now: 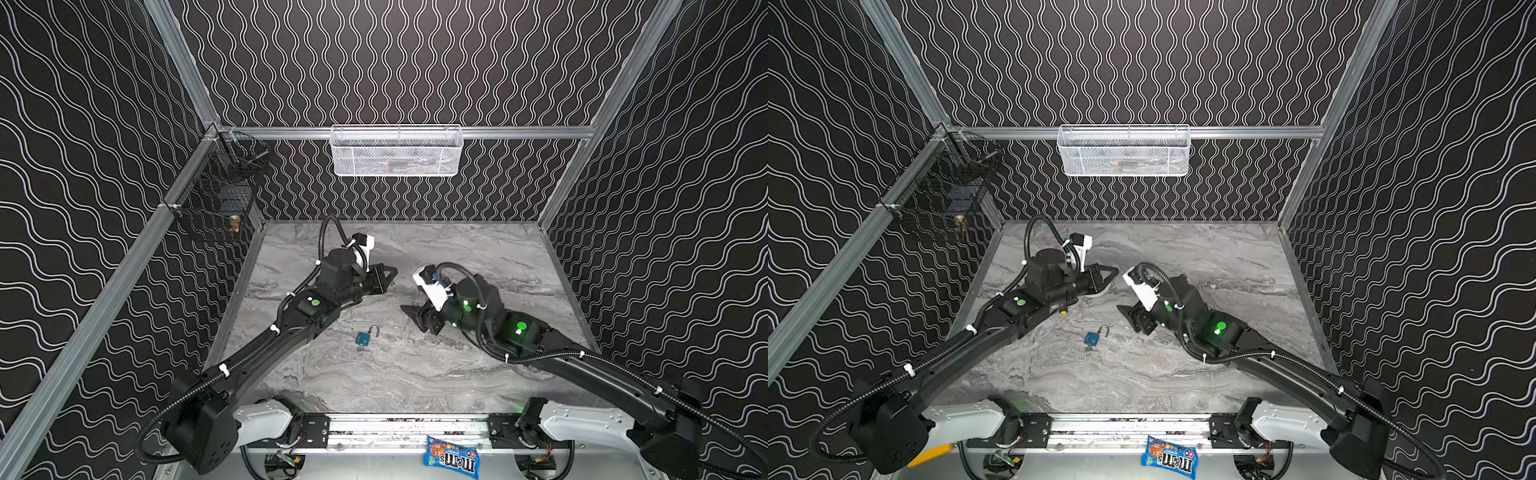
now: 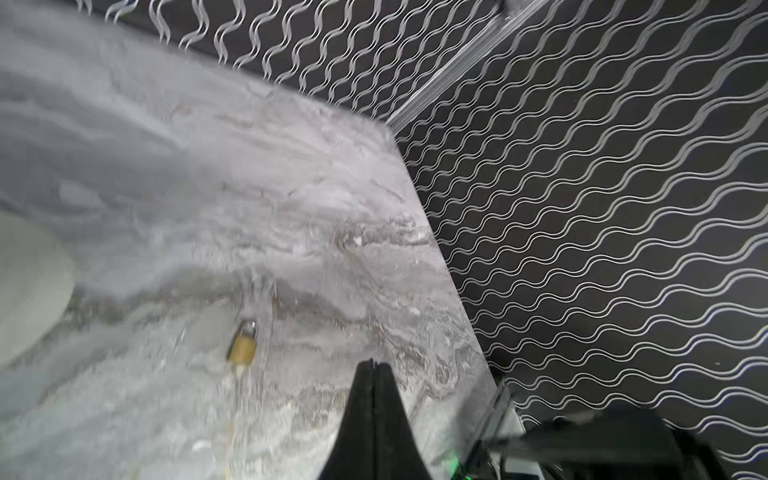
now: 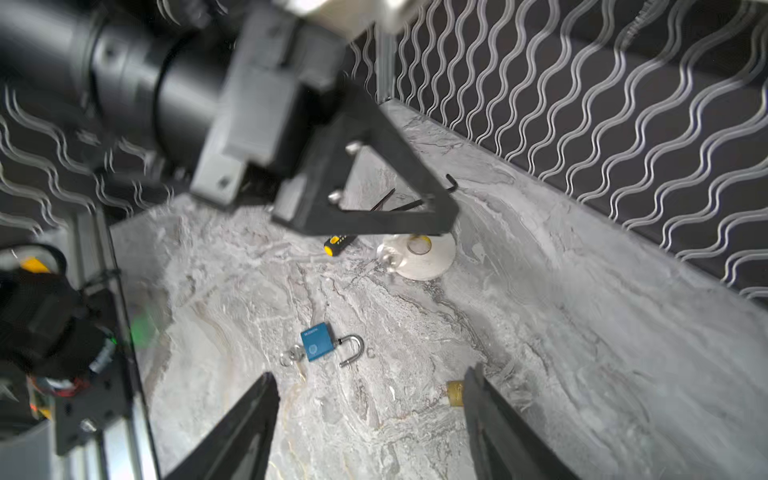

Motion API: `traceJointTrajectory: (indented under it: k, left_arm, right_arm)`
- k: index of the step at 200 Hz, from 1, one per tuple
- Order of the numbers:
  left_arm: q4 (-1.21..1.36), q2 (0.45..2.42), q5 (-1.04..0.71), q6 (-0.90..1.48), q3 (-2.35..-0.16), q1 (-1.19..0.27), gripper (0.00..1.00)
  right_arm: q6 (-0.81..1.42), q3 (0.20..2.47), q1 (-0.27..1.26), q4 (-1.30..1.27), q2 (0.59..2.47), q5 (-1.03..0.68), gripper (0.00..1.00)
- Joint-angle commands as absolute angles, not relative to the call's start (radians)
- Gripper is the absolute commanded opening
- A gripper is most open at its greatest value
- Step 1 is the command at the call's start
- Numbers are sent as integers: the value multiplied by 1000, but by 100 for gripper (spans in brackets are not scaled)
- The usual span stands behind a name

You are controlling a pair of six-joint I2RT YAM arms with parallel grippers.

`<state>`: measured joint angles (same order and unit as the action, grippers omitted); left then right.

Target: Unlock with the key

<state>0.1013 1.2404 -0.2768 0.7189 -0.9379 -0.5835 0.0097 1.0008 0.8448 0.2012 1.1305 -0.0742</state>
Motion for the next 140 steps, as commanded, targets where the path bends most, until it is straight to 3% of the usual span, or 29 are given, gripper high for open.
traceJointTrajectory:
  k: [1,14,62,140]
  left_arm:
    - [369,1256,-277,622,-923,-585,0]
    - [428,1275,-310,612,-934,-586,0]
    - [589,1324,-394,595,-949,-620,0]
    - [650,1333,-426,571,-966,-640,0]
  right_arm:
    - [220,1040,709,234,1139,-424,66]
    - [310,1040,624,179,1146,-585,65]
    - [656,947,464,-217,1155,-865,55]
    - [753,934,443,-440,1255,-901,46]
